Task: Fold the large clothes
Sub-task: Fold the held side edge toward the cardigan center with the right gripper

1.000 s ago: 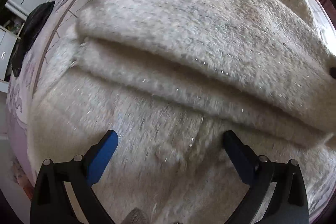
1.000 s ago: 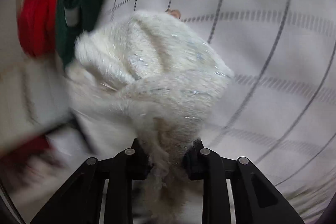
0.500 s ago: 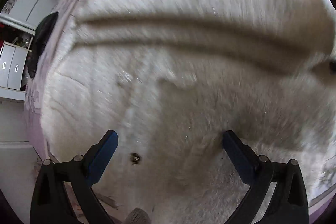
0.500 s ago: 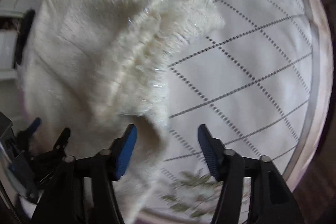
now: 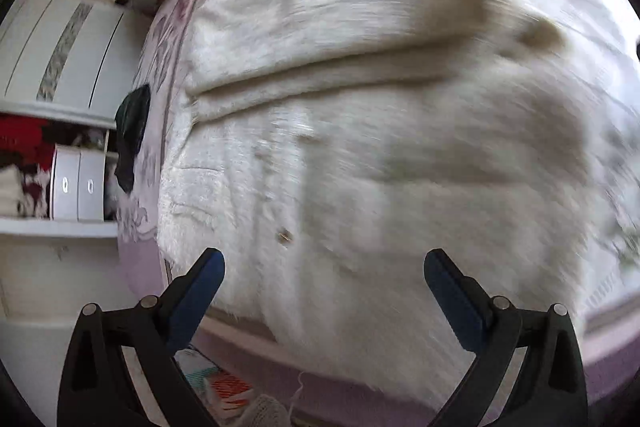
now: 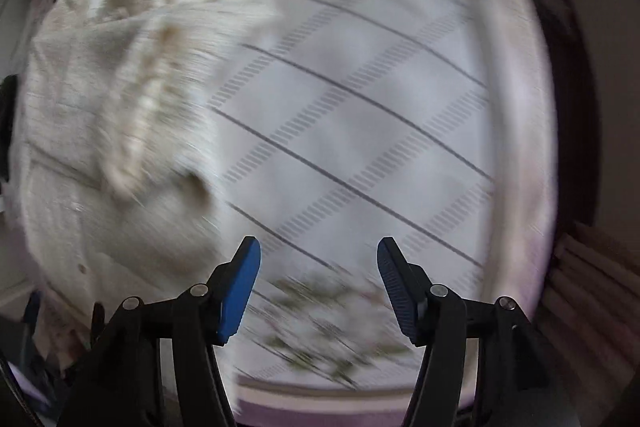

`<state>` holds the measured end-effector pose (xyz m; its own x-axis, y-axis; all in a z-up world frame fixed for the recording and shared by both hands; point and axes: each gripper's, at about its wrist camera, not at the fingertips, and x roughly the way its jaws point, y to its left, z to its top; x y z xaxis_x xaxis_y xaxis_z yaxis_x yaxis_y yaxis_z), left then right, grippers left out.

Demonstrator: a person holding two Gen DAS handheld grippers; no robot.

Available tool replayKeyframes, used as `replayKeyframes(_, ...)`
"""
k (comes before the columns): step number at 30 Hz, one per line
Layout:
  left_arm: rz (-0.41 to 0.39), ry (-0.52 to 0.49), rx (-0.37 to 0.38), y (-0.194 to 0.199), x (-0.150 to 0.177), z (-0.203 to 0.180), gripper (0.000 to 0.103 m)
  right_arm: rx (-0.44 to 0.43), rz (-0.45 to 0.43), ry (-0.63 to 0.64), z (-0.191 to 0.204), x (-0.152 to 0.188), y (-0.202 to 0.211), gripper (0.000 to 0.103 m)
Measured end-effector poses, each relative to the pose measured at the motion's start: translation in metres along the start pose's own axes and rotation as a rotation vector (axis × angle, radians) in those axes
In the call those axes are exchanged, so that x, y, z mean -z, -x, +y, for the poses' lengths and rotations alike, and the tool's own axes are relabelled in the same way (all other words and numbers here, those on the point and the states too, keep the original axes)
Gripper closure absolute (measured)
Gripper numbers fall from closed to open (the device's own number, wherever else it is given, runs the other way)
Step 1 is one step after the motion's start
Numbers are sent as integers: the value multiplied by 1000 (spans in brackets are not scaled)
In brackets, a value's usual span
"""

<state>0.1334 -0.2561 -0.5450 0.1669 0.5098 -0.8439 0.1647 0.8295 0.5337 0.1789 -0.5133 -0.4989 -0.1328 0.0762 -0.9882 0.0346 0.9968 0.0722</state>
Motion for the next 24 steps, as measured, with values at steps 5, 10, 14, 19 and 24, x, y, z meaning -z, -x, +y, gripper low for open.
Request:
replayKeyframes(5, 49, -74, 144, 28, 22, -62, 0, 82, 19, -95, -58, 45, 19, 40)
replayKeyframes(10, 72, -177, 127, 30, 35, -126, 0, 139, 39, -163, -107, 70, 22, 40)
replayKeyframes(14, 118, -177, 80, 6, 40, -135, 0, 145, 33, -200, -117, 67, 22, 40)
replayKeyframes(19, 105, -86, -6, -5, 29, -105, 1, 87, 41, -196, -105, 55, 15, 40)
replayKeyframes(24, 61, 22, 113, -5, 22, -60, 81, -221, 28, -186, -87, 38, -18, 37)
